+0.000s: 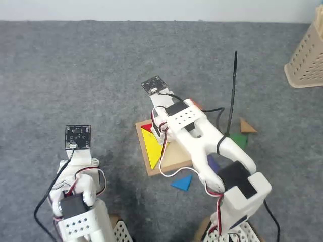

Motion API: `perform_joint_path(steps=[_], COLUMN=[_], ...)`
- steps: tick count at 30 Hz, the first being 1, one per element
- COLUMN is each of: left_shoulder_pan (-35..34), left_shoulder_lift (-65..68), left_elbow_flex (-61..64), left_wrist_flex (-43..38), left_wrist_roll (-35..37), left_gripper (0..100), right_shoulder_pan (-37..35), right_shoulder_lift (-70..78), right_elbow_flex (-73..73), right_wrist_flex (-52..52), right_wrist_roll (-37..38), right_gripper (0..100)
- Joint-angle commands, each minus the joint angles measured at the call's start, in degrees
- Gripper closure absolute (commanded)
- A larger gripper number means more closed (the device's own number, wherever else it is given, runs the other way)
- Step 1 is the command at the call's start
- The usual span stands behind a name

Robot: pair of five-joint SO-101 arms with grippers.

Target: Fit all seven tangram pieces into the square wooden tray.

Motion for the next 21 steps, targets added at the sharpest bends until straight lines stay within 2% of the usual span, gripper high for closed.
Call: perform_joint_path(steps=[1, 11, 17, 21], left_shoulder_pan=[-0.26, -0.26, -0.26, -0.26], left_shoulder_lift=[-0.79, -0.79, -0.79, -0.79], left_elbow_flex=[-0.4, -0.4, -0.4, -0.4], left_wrist_flex=[0.44, 0.44, 0.44, 0.44], left_wrist_roll=[-0.26, -0.26, -0.26, -0.26], left_gripper=[99, 99, 99, 99], right_shoulder_pan=[1.45, 13.85, 14.81, 14.81], right_shoulder_lift=[-7.87, -19.12, -19.12, -18.77], right_elbow_flex=[0.7, 7.65, 14.68, 16.7], right_wrist_flex=[-0.13, -2.33, -13.49, -17.1], right_wrist_roll=[0.53, 0.26, 0.35, 0.7], right_gripper=[99.1, 99.1, 99.1, 99.1])
